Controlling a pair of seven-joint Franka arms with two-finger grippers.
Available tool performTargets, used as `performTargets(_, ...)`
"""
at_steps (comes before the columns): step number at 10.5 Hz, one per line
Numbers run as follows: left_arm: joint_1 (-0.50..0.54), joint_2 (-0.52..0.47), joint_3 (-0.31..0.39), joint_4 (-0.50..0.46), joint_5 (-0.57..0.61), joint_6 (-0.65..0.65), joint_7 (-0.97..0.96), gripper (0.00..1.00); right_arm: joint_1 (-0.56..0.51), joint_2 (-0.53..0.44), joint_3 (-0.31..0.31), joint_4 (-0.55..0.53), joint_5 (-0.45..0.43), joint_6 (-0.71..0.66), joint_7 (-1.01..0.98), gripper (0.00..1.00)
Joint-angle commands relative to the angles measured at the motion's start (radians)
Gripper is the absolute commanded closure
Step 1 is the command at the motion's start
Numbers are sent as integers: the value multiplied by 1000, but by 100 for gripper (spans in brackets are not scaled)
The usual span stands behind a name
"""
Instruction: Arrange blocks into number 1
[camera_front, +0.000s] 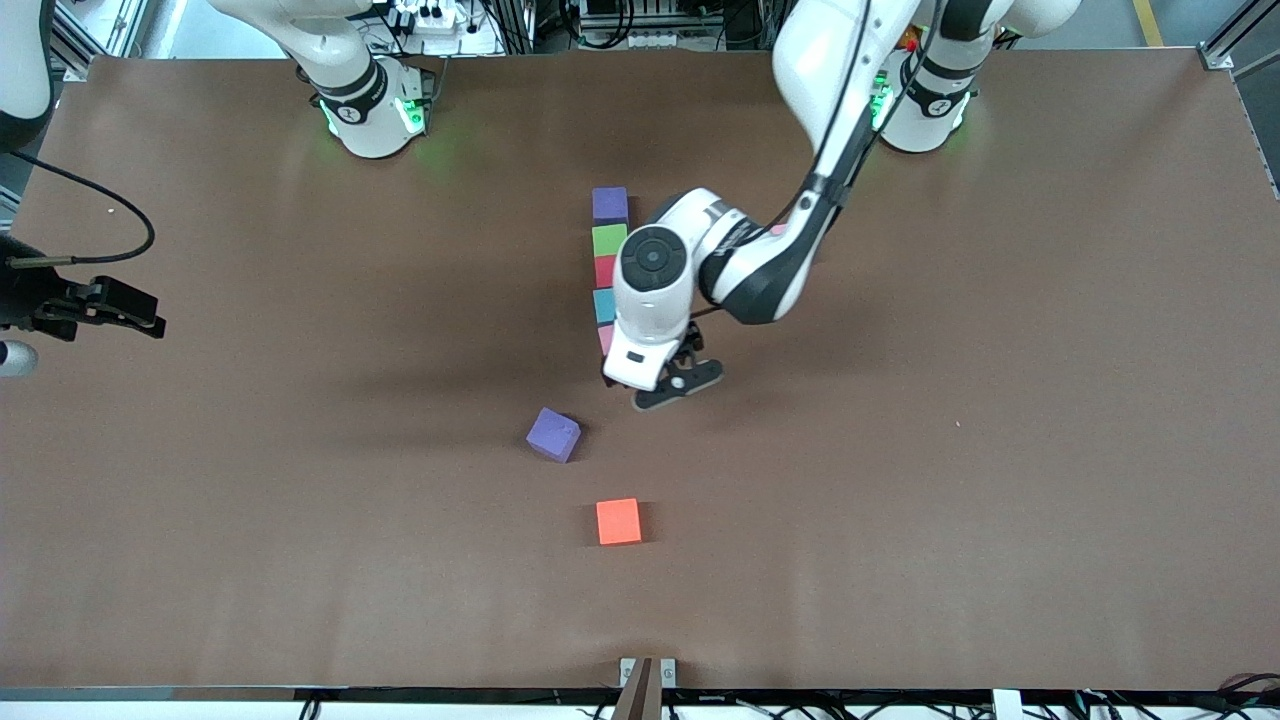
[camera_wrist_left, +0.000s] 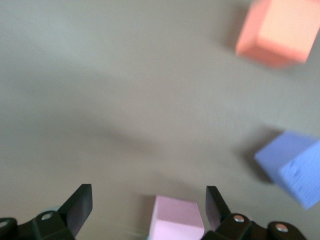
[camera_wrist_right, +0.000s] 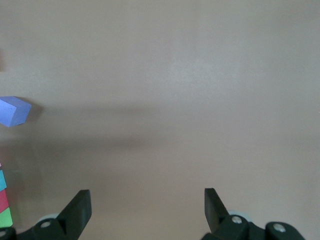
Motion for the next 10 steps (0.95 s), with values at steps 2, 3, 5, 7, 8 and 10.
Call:
performTargets(2,120,-157,46,-26,9,-88,-12,0,3,-12,2,0,6,3,2,0)
performTargets(3,160,-173,47,-26,34,-99,3,0,3,-19,2,0,4,2,36,0)
performTargets(5,262,-210,47,-26,76,-128,67,0,9,-26,3,-1,6,2,96,0)
performTargets(7,365,-254,46,-54,101,-192,220,0,0,-26,3,-1,6,2,85,0)
performTargets(8,395,-298,46,-99,104,-203,294,0,-3,-25,3,0,7,2,84,0)
performTargets(10,438,-457,44,-297,111,-177,452,0,-4,-22,3,0,9,2,85,0)
